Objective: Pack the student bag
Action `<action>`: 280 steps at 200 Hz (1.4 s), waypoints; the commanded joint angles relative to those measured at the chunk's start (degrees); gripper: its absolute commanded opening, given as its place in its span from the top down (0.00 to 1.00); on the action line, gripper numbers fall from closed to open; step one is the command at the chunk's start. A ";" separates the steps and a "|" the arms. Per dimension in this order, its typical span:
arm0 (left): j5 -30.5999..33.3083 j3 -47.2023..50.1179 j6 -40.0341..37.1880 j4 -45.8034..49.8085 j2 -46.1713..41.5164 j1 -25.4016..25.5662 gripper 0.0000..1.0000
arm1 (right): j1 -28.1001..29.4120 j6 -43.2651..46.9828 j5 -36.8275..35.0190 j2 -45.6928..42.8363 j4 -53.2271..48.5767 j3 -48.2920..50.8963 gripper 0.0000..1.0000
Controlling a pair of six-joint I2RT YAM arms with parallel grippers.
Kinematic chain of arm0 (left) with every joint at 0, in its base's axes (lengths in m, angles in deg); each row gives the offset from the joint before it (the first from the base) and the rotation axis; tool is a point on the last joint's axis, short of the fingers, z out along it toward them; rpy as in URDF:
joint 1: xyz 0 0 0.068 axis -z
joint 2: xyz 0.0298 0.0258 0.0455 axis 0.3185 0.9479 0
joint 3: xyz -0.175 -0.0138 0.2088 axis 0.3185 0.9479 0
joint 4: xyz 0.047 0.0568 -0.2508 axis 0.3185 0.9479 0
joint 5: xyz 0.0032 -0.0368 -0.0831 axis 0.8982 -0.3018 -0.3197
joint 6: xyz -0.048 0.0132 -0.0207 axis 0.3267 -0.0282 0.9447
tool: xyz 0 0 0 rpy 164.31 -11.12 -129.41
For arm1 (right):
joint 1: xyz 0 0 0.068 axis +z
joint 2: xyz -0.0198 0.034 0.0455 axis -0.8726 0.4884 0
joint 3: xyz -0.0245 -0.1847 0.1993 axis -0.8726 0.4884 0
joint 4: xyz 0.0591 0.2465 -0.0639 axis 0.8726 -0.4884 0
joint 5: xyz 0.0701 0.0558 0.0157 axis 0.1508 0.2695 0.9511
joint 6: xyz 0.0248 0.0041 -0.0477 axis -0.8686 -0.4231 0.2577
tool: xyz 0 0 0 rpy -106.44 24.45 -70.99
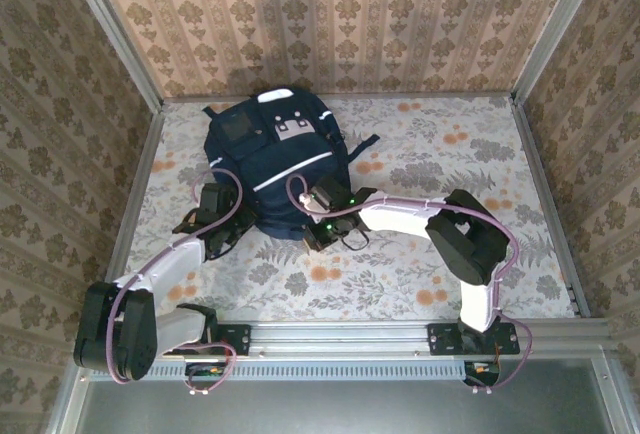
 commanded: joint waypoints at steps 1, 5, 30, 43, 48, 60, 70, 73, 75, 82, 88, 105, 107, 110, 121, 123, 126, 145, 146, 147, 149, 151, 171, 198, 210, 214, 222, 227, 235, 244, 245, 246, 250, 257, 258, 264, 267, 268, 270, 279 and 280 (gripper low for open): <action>7.02 -2.34 -2.30 2.76 -0.79 -1.87 0.95 | -2.38 2.36 -0.24 -2.22 -11.55 -0.22 0.96; 7.09 -2.45 -2.39 2.92 -0.71 -1.87 0.95 | -2.60 2.50 -0.09 -2.33 -11.75 -0.22 0.95; 6.65 -4.32 -3.40 4.00 0.35 -2.05 0.96 | -3.10 4.04 2.27 -2.40 -13.99 -1.26 0.95; 4.88 -5.92 -4.59 3.97 1.71 -2.45 0.96 | -2.54 4.23 4.49 -1.88 -13.89 -2.05 0.97; 3.96 -7.00 -5.12 4.50 2.48 -2.83 0.95 | -2.13 4.05 4.98 -1.63 -13.60 -2.36 0.98; 2.55 -10.15 -6.17 7.61 4.29 -3.85 0.93 | -1.08 2.93 6.24 -1.06 -12.16 -2.91 1.00; 1.82 -12.25 -6.90 9.44 5.29 -4.86 0.90 | -0.01 1.64 6.77 -0.42 -10.00 -3.65 1.00; 1.55 -12.78 -7.02 9.89 5.48 -5.26 0.89 | 0.24 1.17 6.88 -0.17 -9.49 -3.91 1.00; 1.44 -13.06 -7.05 10.25 5.58 -5.52 0.88 | 0.40 0.81 6.96 0.01 -9.08 -4.09 1.00; 1.00 -14.06 -6.85 11.36 5.72 -6.60 0.84 | 1.01 -0.55 7.28 0.79 -7.49 -4.71 1.00; 0.57 -14.64 -6.60 11.91 5.57 -7.58 0.80 | 1.57 -1.97 7.65 1.56 -5.77 -5.19 1.00; 0.04 -16.98 -6.22 14.29 4.58 -9.46 0.66 | 2.85 -7.80 8.16 4.84 -0.42 -7.50 1.00; 0.12 -17.30 -6.14 14.77 4.38 -9.55 0.64 | 3.07 -8.42 8.25 5.33 0.04 -7.93 1.00; 0.21 -17.79 -6.01 15.62 4.00 -9.69 0.61 | 3.27 -9.30 8.39 5.94 0.65 -8.68 1.00; 0.32 -19.11 -5.82 18.10 2.26 -9.77 0.53 | 4.19 -12.11 7.87 7.95 2.84 -11.10 1.00; 0.34 -19.26 -5.76 18.45 1.87 -9.76 0.51 | 4.33 -12.66 7.71 8.33 3.21 -11.44 1.00; 0.35 -19.36 -5.62 19.01 1.27 -9.66 0.50 | 4.61 -13.32 7.54 8.66 3.83 -12.06 1.00; -0.10 -18.91 -3.49 22.38 -2.75 -9.53 0.43 | 6.04 -16.11 6.03 11.00 6.53 -15.39 1.00; -0.14 -18.88 -3.38 22.60 -2.95 -9.53 0.43 | 6.10 -16.31 5.98 11.09 6.54 -15.67 1.00; -0.16 -18.77 -3.28 22.79 -3.14 -9.53 0.43 | 6.10 -16.31 5.98 11.09 6.54 -15.67 1.00; -0.28 -18.67 -2.99 23.25 -3.48 -9.53 0.42 | 6.30 -16.44 5.79 11.35 6.61 -16.10 1.00; -0.38 -18.60 -2.83 23.67 -3.85 -9.53 0.42 | 6.49 -16.62 5.59 11.62 6.70 -16.56 1.00; -1.67 -17.05 0.41 27.84 -6.81 -9.53 0.42 | 7.89 -18.04 4.32 13.55 7.27 -19.61 1.00; -5.64 -12.69 4.67 28.32 -8.90 -9.53 0.42 | 8.82 -20.29 3.84 14.76 9.33 -20.82 1.00; -7.03 -10.78 6.53 27.05 -9.04 -9.06 0.42 | 8.98 -21.31 3.82 14.73 10.86 -20.23 1.00; -7.30 -10.33 6.96 26.62 -8.91 -8.82 0.42 | 9.05 -21.61 3.80 14.75 11.30 -20.03 1.00; -7.67 -9.64 7.88 25.88 -8.71 -8.36 0.42 | 9.16 -22.02 3.70 14.82 11.93 -19.76 1.00; -7.89 -9.26 8.37 25.43 -8.53 -7.97 0.42 | 9.20 -22.11 3.61 14.86 12.13 -19.67 1.00; -8.38 -8.72 9.12 24.64 -8.30 -7.33 0.42 | 9.29 -22.13 3.48 14.94 12.04 -19.57 1.00; -8.44 -8.41 9.98 24.23 -8.16 -6.39 0.42 | 9.33 -22.22 3.31 14.95 12.14 -19.33 1.00; -8.39 -8.40 10.04 24.23 -8.16 -6.29 0.42 | 9.33 -22.22 3.35 14.95 12.20 -19.27 1.00; -8.37 -8.35 10.10 24.22 -8.16 -6.19 0.42 | 9.33 -22.27 3.37 14.95 12.23 -19.24 1.00; -8.31 -8.30 10.48 24.22 -8.15 -5.75 0.42 | 9.33 -22.31 3.38 14.96 12.33 -19.15 1.00; -7.93 -8.13 11.14 24.17 -8.16 -4.74 0.42 | 9.33 -22.31 3.40 14.85 12.47 -18.90 1.00; -7.88 -8.12 11.23 24.15 -8.16 -4.59 0.42 | 9.33 -22.31 3.39 14.86 12.45 -18.92 1.00; -7.38 -7.84 11.91 23.97 -8.16 -3.62 0.42 | 9.37 -22.44 3.45 14.87 12.49 -18.73 1.00; -7.24 -7.66 12.26 23.82 -8.12 -3.25 0.42 | 9.33 -22.40 3.47 14.82 12.58 -18.68 1.00; -7.22 -7.63 12.45 23.76 -8.10 -3.09 0.42 | 9.33 -22.40 3.47 14.85 12.60 -18.64 1.00; -7.14 -7.49 12.63 23.60 -8.08 -2.87 0.42 | 9.33 -22.40 3.47 14.74 12.61 -18.60 1.00; -6.91 -6.90 13.56 22.71 -7.91 -1.95 0.43 | 9.35 -22.41 3.37 14.76 12.62 -18.58 1.00; -6.84 -6.81 13.67 22.59 -7.90 -1.83 0.43 | 9.34 -22.40 3.38 14.77 12.62 -18.58 1.00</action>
